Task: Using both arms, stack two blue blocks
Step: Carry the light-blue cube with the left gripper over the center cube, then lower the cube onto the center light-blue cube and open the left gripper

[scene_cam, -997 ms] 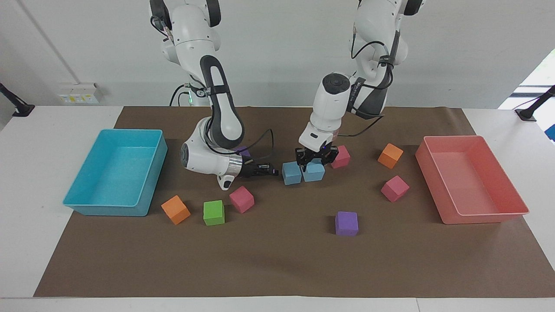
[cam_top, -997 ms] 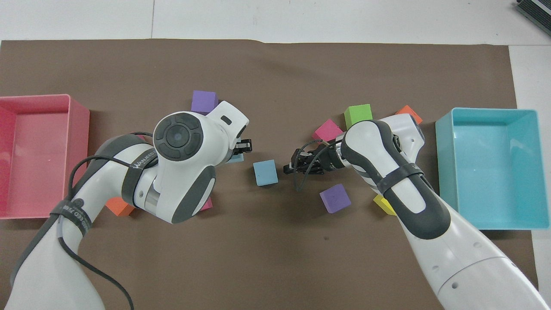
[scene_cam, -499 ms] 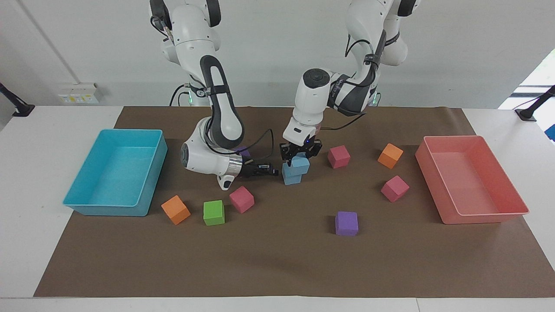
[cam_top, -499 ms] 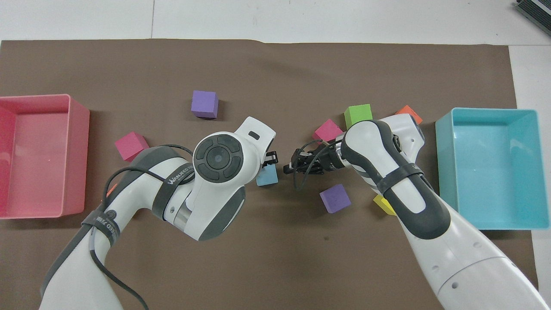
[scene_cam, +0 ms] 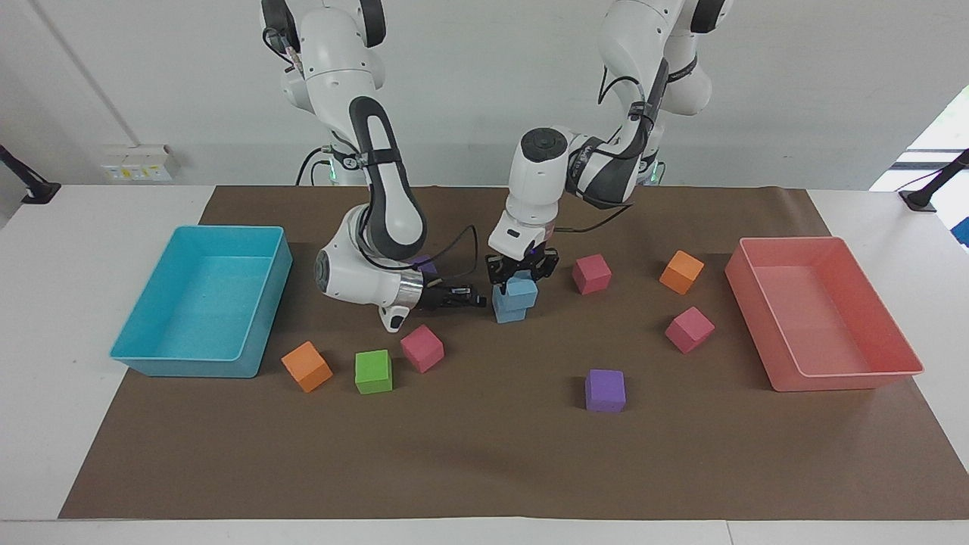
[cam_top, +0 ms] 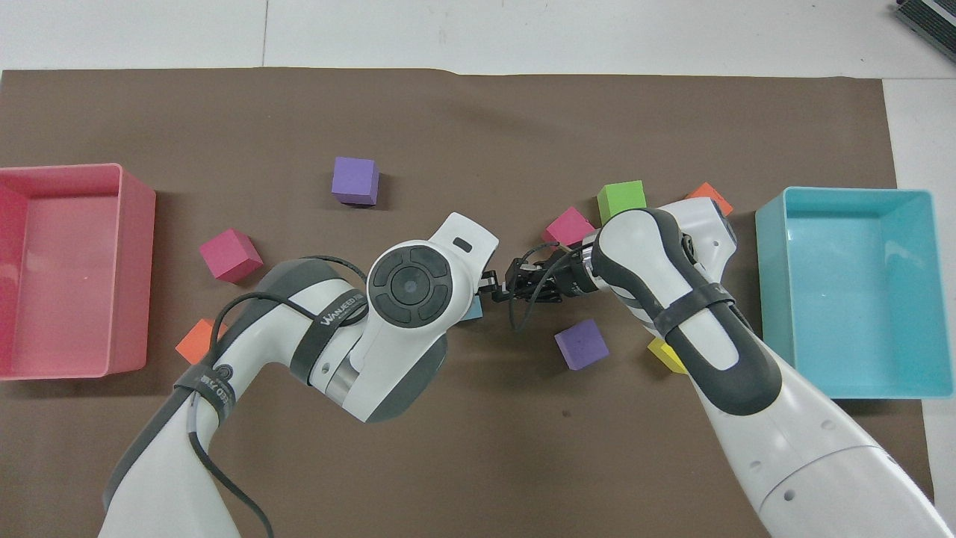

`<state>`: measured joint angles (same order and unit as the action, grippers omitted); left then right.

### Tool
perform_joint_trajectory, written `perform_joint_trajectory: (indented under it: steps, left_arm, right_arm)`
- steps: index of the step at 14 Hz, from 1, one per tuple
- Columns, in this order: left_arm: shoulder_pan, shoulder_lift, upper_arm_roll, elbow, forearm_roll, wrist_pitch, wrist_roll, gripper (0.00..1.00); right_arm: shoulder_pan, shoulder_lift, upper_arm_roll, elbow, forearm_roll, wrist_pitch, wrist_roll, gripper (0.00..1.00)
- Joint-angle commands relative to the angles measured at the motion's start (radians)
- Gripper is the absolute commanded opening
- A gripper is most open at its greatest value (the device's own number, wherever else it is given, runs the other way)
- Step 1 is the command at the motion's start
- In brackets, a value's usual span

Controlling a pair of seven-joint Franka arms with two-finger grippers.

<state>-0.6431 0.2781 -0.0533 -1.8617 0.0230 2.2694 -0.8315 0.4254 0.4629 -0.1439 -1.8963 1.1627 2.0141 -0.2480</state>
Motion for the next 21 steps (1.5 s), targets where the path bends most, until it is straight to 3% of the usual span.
perform_joint_trajectory:
  steps: [1,21]
  left_arm:
    - [-0.026,0.009,0.013,0.012,0.023,0.015,0.011,0.0]
    - [-0.047,-0.01,0.016,-0.021,0.018,-0.021,0.028,0.0]
  right_arm:
    - [-0.007,-0.006,0.006,-0.013,0.037,0.003,-0.034,0.0]
    - [-0.004,-0.006,0.006,-0.013,0.037,0.005,-0.034,0.0]
